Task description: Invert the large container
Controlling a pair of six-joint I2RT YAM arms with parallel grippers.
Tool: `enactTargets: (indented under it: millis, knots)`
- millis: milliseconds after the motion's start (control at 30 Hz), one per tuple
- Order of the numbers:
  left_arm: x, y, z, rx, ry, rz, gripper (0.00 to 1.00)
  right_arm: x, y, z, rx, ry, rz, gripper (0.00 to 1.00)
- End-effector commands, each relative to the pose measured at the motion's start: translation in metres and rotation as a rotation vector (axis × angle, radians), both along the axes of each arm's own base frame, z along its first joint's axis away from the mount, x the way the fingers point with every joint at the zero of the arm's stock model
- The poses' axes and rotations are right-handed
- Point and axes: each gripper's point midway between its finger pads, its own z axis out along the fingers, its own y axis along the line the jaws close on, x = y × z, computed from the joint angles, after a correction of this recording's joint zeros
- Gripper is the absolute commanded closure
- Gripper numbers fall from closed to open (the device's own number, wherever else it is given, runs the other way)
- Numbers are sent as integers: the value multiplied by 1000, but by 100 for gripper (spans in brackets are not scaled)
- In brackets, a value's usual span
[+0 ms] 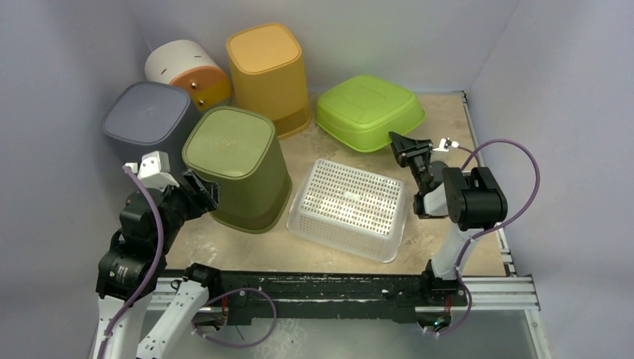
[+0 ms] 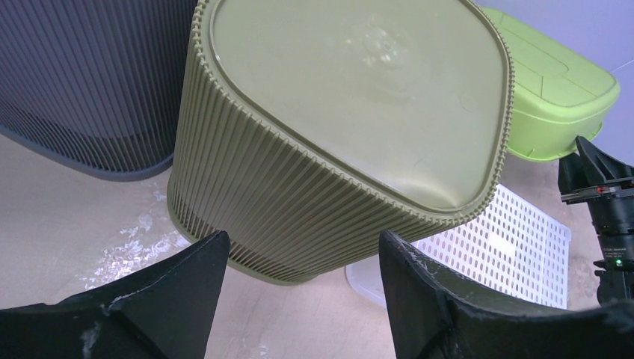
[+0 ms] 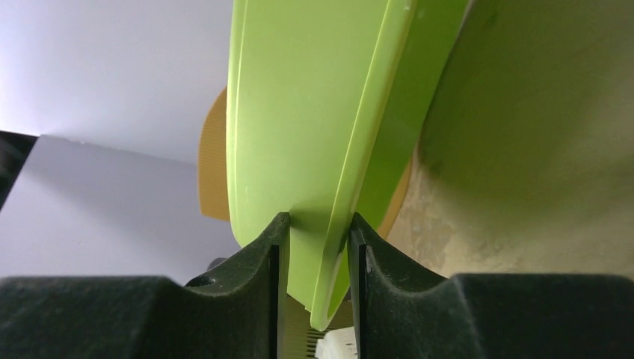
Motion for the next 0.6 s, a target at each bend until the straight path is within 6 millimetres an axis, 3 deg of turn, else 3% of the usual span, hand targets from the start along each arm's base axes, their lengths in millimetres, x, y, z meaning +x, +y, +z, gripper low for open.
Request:
enactTargets:
  millis: [0, 200, 567]
  knots:
    - [7, -2, 8, -13, -35, 1, 30, -24, -7, 67, -95, -366, -28, 66]
    - [6, -1, 7, -11, -35, 3, 30, -22, -20, 35, -110, -259, -68, 54]
    - [7, -2, 4, -14, -28, 0, 30, -15, -31, 8, -162, -141, -93, 52]
